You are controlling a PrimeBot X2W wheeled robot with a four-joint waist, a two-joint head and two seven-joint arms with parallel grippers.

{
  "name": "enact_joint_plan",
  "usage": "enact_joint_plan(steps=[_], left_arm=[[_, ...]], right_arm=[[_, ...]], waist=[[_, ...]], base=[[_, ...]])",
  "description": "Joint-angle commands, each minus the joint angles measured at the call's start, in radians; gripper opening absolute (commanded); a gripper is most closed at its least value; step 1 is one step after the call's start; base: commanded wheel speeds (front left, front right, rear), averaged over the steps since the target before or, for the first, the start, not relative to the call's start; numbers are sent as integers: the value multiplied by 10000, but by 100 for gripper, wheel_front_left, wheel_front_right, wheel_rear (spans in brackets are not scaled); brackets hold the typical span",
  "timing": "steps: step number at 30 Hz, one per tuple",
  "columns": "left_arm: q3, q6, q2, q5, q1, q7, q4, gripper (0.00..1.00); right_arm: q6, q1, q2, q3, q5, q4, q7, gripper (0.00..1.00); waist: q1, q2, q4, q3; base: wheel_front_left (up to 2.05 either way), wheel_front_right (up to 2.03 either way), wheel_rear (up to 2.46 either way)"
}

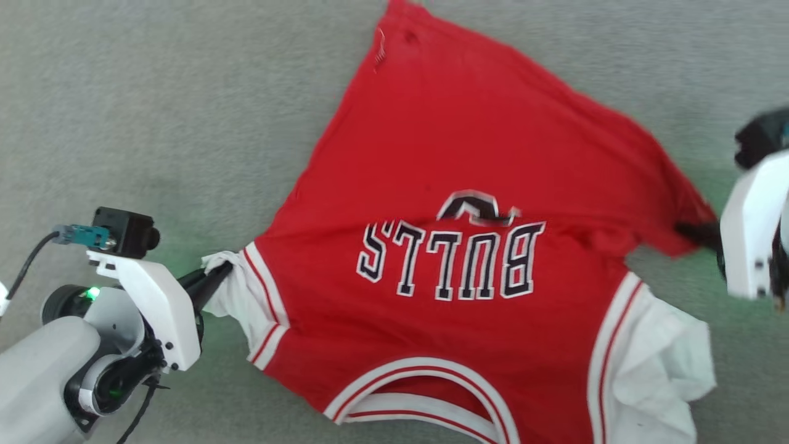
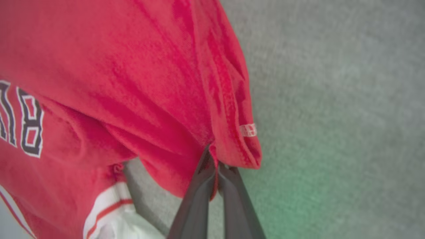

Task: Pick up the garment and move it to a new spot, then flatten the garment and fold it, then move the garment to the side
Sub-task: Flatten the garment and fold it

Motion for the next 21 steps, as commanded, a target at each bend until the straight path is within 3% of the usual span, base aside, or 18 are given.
enact_joint_plan(steps=[1, 6, 10, 11, 12, 13, 17, 21], left_arm=[[57, 134, -27, -15, 66, 49, -39, 0], [71, 305, 173, -14, 102, 102, -402, 0], [33, 344, 156, 13, 82, 168, -550, 0], [20, 337, 134, 17, 81, 170, -561, 0], [8, 323, 117, 19, 82, 189, -566, 0], [-8, 304, 95, 23, 80, 200, -557, 0], [-30, 254, 128, -12, 215, 147, -497, 0], [-39, 240, 112, -67, 273, 84, -487, 0]], right_arm=[[-8, 621, 16, -95, 13, -127, 177, 0], [-8, 2042, 364, -781, -92, -906, 226, 0], [-9, 2724, 892, -1146, -300, -713, -77, 0], [-9, 2804, 1013, -1146, -341, -640, -263, 13], [-9, 2809, 1113, -1140, -353, -614, -550, 42], [-9, 2824, 1159, -1141, -417, -550, -773, 100], [-40, 2976, 972, -1255, -539, -647, -1296, 100], [-29, 3173, 848, -1672, -657, -1499, -1658, 100]], waist=[[1, -1, -301, -188], [1, -1, -526, -236], [1, -1, -558, -228], [1, -1, -557, -238], [1, -1, -550, -250], [1, -1, -535, -272], [1, -1, -513, -407], [1, -1, -452, -570]], base=[[0, 0, 0], [0, 0, 0], [0, 0, 0], [0, 0, 0], [0, 0, 0], [0, 0, 0], [0, 0, 0], [0, 0, 0]])
